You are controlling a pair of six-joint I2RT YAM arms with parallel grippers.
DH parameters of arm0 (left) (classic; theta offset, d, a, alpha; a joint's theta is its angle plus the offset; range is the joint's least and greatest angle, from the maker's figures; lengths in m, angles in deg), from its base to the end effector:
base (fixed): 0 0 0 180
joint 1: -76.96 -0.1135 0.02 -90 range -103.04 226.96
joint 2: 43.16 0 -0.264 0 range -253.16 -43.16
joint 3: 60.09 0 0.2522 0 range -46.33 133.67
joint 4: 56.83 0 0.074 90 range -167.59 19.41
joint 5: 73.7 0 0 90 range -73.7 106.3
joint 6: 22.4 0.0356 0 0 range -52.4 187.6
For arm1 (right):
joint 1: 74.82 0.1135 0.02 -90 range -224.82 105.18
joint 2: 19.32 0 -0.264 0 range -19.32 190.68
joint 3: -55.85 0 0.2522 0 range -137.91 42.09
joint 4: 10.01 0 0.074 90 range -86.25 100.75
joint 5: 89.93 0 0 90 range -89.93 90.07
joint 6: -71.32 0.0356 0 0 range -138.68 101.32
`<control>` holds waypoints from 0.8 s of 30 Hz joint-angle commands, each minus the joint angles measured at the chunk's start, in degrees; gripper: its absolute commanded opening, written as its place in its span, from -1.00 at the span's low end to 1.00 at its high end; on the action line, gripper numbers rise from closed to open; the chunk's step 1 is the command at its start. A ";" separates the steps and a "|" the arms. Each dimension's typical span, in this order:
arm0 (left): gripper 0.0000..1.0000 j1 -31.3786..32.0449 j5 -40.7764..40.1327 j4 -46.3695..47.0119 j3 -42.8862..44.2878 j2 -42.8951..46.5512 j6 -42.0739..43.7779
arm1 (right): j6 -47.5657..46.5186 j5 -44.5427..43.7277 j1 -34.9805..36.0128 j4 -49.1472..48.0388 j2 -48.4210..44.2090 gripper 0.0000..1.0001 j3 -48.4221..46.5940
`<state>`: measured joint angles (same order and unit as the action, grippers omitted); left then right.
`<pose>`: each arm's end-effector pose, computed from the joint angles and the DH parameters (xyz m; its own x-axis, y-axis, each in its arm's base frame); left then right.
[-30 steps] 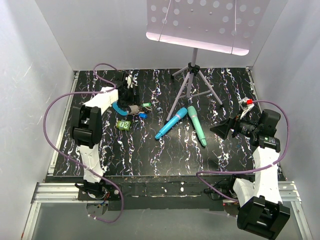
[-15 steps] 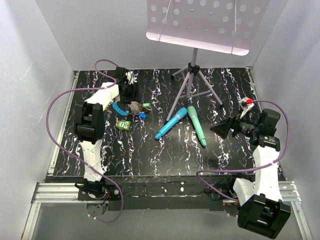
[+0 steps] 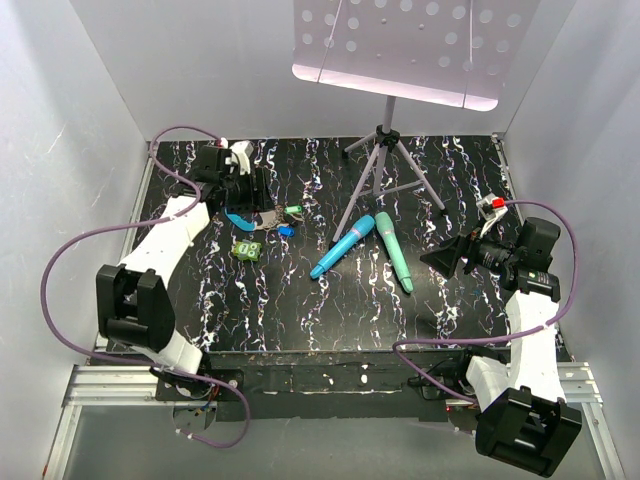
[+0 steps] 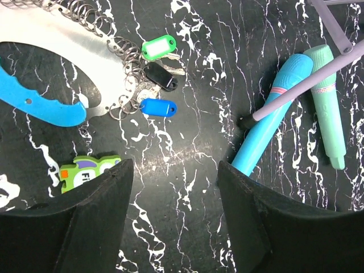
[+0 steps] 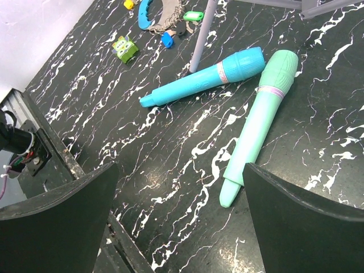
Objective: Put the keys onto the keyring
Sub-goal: Pick up the key from the center of the board.
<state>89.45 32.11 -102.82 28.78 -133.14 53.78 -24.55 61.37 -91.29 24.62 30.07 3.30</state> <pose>0.3355 -0.0842 0.2933 -0.7875 -0.0610 -0.6133 0.2071 0.9111 -0.3564 0.1792 -0.0204 0.2803 -0.4386 0.0784 -0.8953 -0.6294 0.6842 0.3683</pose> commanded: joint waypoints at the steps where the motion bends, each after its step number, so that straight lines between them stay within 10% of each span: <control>1: 0.20 0.08 -2.80 0.24 -2.34 2.78 1.69 | -1.16 1.63 0.12 -0.91 -0.25 1.00 -0.33; 24: 0.02 -19.78 -12.38 -3.09 13.03 -20.85 -6.57 | -0.20 5.06 0.65 0.41 -1.58 1.00 -1.29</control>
<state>70.48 21.38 -102.45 37.20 -152.74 46.65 -24.87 64.14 -91.13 24.86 28.63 3.28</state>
